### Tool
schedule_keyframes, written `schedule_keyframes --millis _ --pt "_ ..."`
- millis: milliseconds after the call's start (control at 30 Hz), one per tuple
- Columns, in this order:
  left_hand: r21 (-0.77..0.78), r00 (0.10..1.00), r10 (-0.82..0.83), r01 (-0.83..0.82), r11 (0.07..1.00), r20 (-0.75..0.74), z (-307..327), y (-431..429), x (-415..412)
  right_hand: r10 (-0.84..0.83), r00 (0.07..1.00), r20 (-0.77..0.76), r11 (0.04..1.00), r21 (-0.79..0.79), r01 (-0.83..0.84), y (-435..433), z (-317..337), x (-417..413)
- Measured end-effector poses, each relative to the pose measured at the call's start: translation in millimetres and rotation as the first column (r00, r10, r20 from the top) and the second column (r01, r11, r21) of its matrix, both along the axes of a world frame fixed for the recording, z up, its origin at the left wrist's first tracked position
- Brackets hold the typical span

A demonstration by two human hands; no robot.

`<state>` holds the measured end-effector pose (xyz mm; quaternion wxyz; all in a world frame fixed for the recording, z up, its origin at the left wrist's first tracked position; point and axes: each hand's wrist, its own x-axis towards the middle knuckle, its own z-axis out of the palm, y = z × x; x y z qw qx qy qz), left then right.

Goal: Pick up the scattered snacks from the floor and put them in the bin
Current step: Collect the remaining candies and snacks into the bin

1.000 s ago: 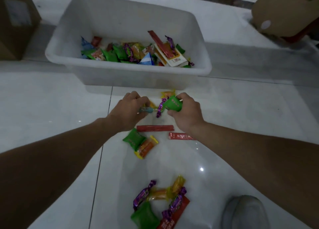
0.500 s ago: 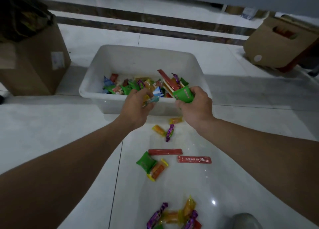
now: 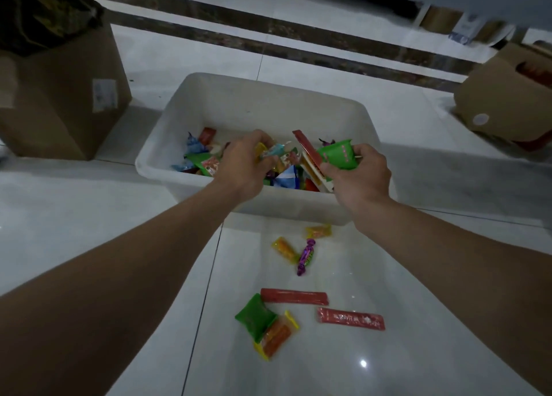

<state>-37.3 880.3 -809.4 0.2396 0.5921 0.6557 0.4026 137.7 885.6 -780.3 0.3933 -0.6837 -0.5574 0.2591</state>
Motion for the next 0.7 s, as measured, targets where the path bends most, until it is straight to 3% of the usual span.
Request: schedule_keyframes --millis 133,400,700 --pt "0.046 0.988 0.044 -0.037 0.998 -0.150 -19.4 20.3 -2.7 0.027 1.000 0.003 0.999 -0.019 -0.027 23.6 -13.7 -4.8" --pt "-0.050 0.912 0.072 -0.101 0.994 -0.403 -44.6 36.3 -11.1 0.131 0.989 0.073 0.991 -0.024 -0.130 48.4 -34.0 -11.4" --pt "-0.028 0.915 0.030 -0.045 0.999 -0.401 -39.0 19.0 -14.6 0.203 0.959 0.198 0.977 0.018 -0.211 33.8 -38.6 -10.6"
